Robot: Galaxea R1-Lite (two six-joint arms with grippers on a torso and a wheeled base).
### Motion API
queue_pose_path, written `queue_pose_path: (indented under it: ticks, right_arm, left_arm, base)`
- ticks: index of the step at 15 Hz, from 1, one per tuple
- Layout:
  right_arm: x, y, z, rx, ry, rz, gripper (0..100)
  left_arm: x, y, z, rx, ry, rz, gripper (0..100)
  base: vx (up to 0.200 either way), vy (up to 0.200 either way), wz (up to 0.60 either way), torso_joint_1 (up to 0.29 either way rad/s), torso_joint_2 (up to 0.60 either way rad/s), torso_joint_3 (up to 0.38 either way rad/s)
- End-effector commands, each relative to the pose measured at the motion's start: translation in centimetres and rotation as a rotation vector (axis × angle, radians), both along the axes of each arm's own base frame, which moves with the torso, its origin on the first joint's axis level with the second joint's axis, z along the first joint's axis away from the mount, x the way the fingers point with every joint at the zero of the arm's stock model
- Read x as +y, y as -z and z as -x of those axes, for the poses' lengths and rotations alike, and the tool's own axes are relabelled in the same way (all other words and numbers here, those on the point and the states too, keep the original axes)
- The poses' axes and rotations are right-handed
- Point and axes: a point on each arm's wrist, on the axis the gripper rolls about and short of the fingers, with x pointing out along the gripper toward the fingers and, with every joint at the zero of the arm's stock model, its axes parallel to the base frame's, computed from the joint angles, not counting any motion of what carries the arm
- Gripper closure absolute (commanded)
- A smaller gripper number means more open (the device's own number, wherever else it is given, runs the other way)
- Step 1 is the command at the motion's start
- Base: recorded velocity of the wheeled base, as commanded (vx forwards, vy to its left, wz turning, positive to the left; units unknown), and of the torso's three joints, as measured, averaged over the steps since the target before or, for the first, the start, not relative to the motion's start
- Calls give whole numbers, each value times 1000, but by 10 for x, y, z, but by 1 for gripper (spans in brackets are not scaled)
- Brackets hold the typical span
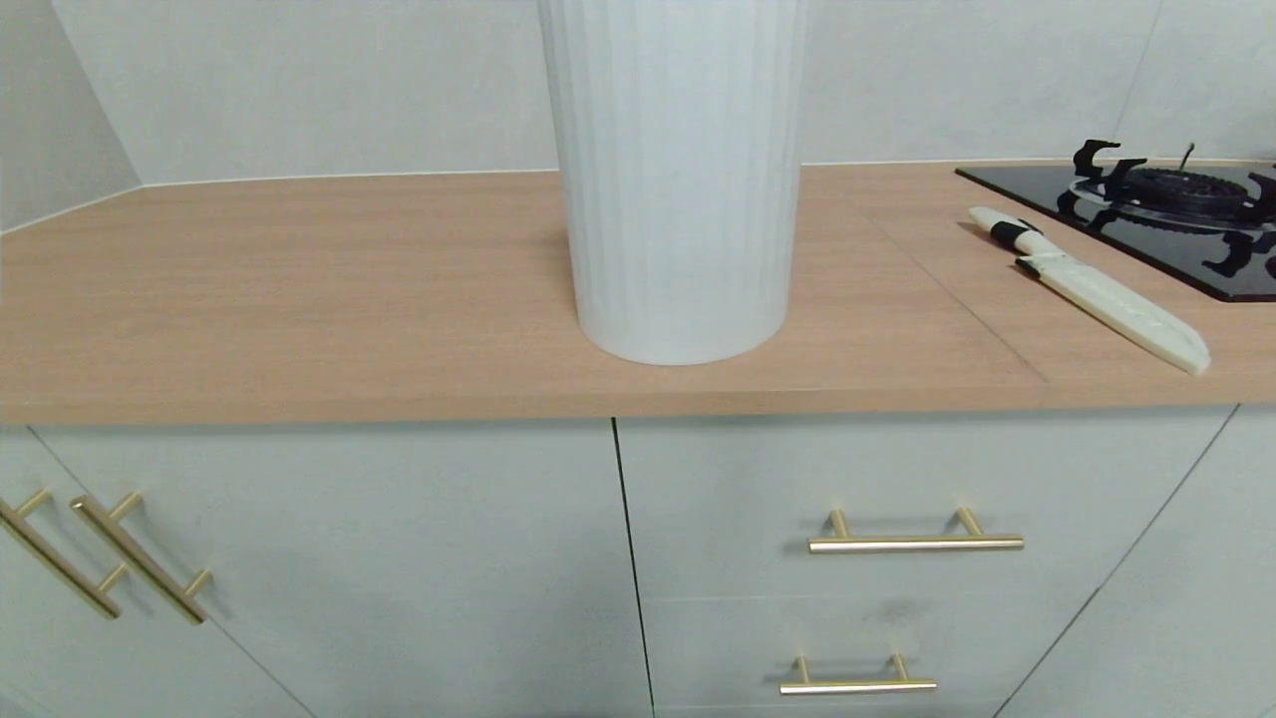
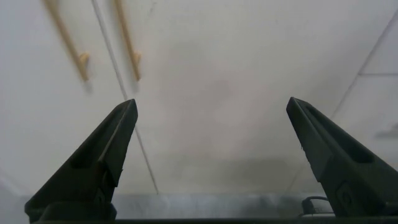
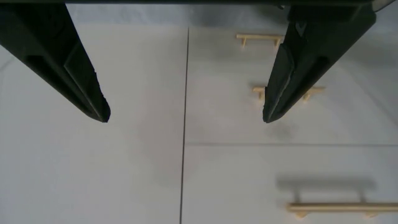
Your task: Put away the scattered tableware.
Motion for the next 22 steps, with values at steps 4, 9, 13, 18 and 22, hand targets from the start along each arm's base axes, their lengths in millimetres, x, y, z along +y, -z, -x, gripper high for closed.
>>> queue_pose_path:
  ticks: [4,9,13,18,22]
  right_arm:
    - [0,0,0,2,-1,2,0]
    - [0,0,0,1,-1,2,0]
    - [0,0,0,2,-1,2,0]
    - [0,0,0,1,-1,2,0]
    - [0,0,0,2,-1,2,0]
  left_arm:
    - [0,0,0,1,0,0,0]
    - [0,0,0,-1,0,0,0]
    - [0,0,0,1,0,0,0]
    - [0,0,0,-1,0,0,0]
    - [0,0,0,-1,0,0,0]
  base:
    - [0,0,0,0,0,0]
    - [0,0,0,16,-65,-46]
    - [0,0,0,100,-314,-282]
    - [0,0,0,171,-516,-295]
    - [0,0,0,185,-476,-284]
